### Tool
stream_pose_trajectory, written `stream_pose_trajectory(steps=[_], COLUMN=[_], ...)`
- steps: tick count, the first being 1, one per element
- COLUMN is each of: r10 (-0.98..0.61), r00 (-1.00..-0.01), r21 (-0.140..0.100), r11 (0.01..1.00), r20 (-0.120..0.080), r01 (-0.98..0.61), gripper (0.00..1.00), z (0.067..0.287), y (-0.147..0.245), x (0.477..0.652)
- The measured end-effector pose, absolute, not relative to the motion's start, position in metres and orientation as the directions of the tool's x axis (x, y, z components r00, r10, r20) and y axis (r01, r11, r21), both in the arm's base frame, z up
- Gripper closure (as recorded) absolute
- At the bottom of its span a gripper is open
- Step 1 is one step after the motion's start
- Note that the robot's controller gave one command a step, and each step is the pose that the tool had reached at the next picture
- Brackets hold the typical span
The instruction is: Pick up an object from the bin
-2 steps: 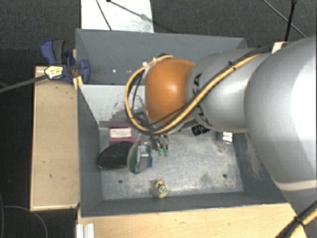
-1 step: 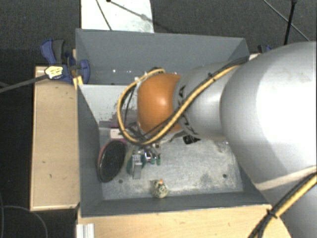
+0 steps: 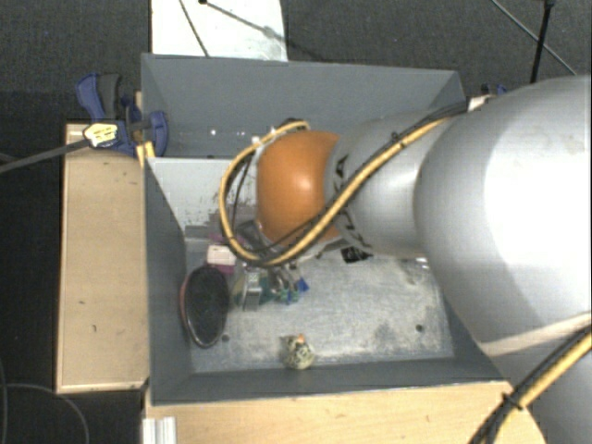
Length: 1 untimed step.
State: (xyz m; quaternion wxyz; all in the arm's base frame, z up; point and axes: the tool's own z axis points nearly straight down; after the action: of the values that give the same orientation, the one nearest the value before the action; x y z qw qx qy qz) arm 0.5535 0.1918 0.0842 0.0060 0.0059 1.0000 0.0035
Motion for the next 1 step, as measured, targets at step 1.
stream_pose_trajectory(steps=[1], r10=[0.042], r00=[-0.999], r21=[0.006], r11=[0.999], r20=[-0.010], r01=[0.042], gripper=[1.00], z=[0.2172], y=[0.2175], x=[0.5513])
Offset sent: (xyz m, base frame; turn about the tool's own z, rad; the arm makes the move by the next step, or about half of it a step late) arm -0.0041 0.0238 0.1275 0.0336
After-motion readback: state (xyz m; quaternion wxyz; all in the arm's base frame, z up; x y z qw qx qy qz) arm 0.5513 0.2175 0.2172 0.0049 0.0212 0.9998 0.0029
